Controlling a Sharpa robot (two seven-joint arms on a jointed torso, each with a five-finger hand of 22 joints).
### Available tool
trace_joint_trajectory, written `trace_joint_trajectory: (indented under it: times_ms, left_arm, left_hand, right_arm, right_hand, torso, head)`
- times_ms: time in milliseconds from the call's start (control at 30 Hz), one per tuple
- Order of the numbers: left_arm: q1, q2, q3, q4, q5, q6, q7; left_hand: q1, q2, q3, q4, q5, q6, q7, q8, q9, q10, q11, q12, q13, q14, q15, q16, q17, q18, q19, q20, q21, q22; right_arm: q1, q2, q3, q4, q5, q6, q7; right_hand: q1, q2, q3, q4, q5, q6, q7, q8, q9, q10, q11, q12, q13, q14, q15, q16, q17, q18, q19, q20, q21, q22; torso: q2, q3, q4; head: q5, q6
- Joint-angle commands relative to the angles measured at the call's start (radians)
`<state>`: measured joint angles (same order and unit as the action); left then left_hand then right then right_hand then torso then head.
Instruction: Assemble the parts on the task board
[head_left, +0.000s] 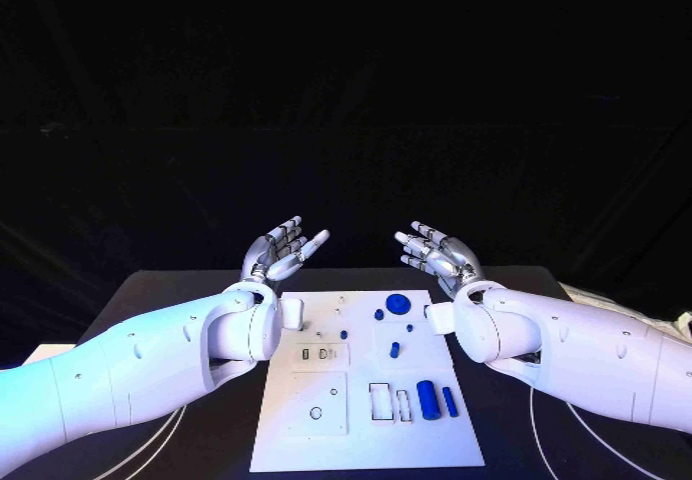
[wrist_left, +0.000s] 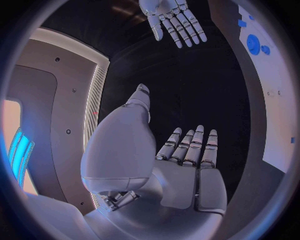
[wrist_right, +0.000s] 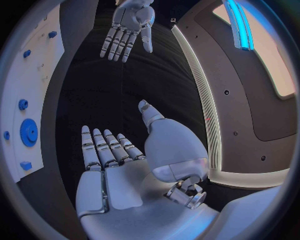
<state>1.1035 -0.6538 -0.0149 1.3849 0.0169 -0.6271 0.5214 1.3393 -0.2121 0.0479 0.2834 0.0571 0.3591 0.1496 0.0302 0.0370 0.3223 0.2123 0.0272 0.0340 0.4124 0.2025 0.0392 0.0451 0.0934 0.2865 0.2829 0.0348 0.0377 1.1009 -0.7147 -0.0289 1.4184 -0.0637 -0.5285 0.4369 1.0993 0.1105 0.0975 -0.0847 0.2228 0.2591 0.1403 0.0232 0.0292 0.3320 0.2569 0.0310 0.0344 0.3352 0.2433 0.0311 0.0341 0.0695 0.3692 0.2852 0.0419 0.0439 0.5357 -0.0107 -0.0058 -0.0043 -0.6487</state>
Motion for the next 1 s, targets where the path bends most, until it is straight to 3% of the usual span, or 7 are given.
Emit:
trace_joint_trajectory:
  times_ms: [33,167,300,400,433,700,1000]
  left_arm:
    - [0.002,0.002,0.000,-0.001,0.005,0.064,0.028]
    - [0.002,0.002,0.000,-0.001,0.005,0.064,0.028]
    - [0.002,0.002,0.000,-0.001,0.005,0.064,0.028]
    - [0.002,0.002,0.000,-0.001,0.005,0.064,0.028]
    - [0.002,-0.052,0.000,0.023,-0.027,0.163,0.017]
    - [0.007,-0.115,0.006,0.101,-0.048,0.204,-0.002]
    - [0.020,-0.173,0.017,0.203,-0.029,0.207,-0.017]
  left_hand:
    - [0.053,-0.002,0.006,0.016,0.005,0.025,0.101,0.010,0.003,0.025,0.008,0.009,0.003,0.034,0.010,0.008,0.004,0.019,0.024,0.008,0.007,0.004]
    - [0.062,0.042,0.038,0.012,0.000,0.095,0.121,0.022,0.011,0.127,0.030,0.026,0.013,0.207,0.023,0.048,0.027,0.036,0.130,0.006,0.033,0.020]
    - [0.064,0.116,0.062,-0.008,-0.001,0.366,0.121,0.083,0.039,0.529,0.010,0.118,0.049,0.495,-0.020,0.150,0.065,0.084,0.476,0.001,0.148,0.073]
    - [0.060,0.138,0.053,-0.028,-0.003,0.501,0.102,0.104,0.045,0.609,-0.011,0.129,0.043,0.587,-0.048,0.171,0.073,0.091,0.562,-0.015,0.167,0.075]
    - [0.060,0.142,0.051,-0.034,-0.004,0.517,0.097,0.106,0.045,0.626,-0.019,0.130,0.041,0.611,-0.055,0.176,0.077,0.092,0.582,-0.020,0.171,0.074]
    - [0.071,0.168,0.042,-0.092,-0.002,0.597,0.065,0.107,0.033,0.728,-0.052,0.112,0.034,0.729,-0.093,0.172,0.113,0.092,0.718,-0.060,0.177,0.064]
    - [0.072,0.173,0.040,-0.112,-0.002,0.609,0.059,0.095,0.030,0.747,-0.058,0.095,0.034,0.743,-0.100,0.161,0.128,0.090,0.772,-0.071,0.185,0.066]
  right_arm:
    - [0.010,0.014,-0.005,-0.031,-0.096,0.234,-0.066]
    - [0.020,0.027,-0.010,-0.060,-0.123,0.311,-0.089]
    - [0.025,0.034,-0.013,-0.076,-0.137,0.352,-0.100]
    - [0.026,0.035,-0.013,-0.078,-0.140,0.359,-0.102]
    - [0.035,-0.006,-0.010,-0.105,-0.458,0.144,-0.113]
    - [0.055,-0.016,-0.003,-0.110,-0.707,0.122,-0.196]
    - [0.091,-0.004,0.008,-0.132,-1.125,0.180,-0.317]
  right_hand:
    - [0.088,0.020,0.025,-0.044,-0.002,0.108,0.156,0.019,0.011,0.141,0.009,0.020,0.011,0.134,0.006,0.018,0.010,0.038,0.107,0.007,0.026,0.015]
    - [0.143,0.018,0.053,-0.097,-0.008,0.295,0.143,0.046,0.027,0.399,-0.013,0.057,0.028,0.426,-0.026,0.067,0.030,0.073,0.317,0.005,0.091,0.045]
    - [0.175,0.007,0.099,-0.151,-0.010,0.523,0.111,0.067,0.036,0.584,-0.049,0.086,0.026,0.591,-0.067,0.100,0.029,0.113,0.417,0.002,0.144,0.060]
    - [0.174,-0.007,0.127,-0.178,-0.007,0.628,0.102,0.072,0.038,0.634,-0.064,0.086,0.027,0.646,-0.083,0.106,0.031,0.116,0.453,-0.011,0.165,0.064]
    - [0.171,-0.013,0.135,-0.185,-0.008,0.639,0.099,0.069,0.038,0.645,-0.067,0.083,0.027,0.660,-0.087,0.105,0.031,0.116,0.462,-0.015,0.171,0.065]
    - [0.175,-0.059,0.206,-0.203,-0.017,0.714,0.077,0.051,0.037,0.748,-0.099,0.062,0.028,0.831,-0.145,0.126,0.041,0.112,0.599,-0.083,0.286,0.113]
    - [0.201,-0.105,0.190,-0.200,-0.020,0.769,0.043,0.045,0.038,0.839,-0.150,0.045,0.030,1.135,-0.231,0.255,0.129,0.112,0.752,-0.179,0.561,0.270]
  torso:
    - [0.000,-0.0003,-0.0002]
    - [0.000,-0.0003,-0.0002]
    - [0.000,-0.0003,-0.0002]
    - [0.000,-0.0003,-0.0002]
    - [0.031,-0.0029,0.0144]
    - [0.076,-0.0061,0.0041]
    - [0.129,-0.0083,0.0075]
  head:
    - [0.000,0.000]
    - [0.000,0.000]
    - [0.000,0.000]
    - [0.000,0.000]
    - [-0.010,0.006]
    - [-0.013,0.021]
    - [-0.016,0.036]
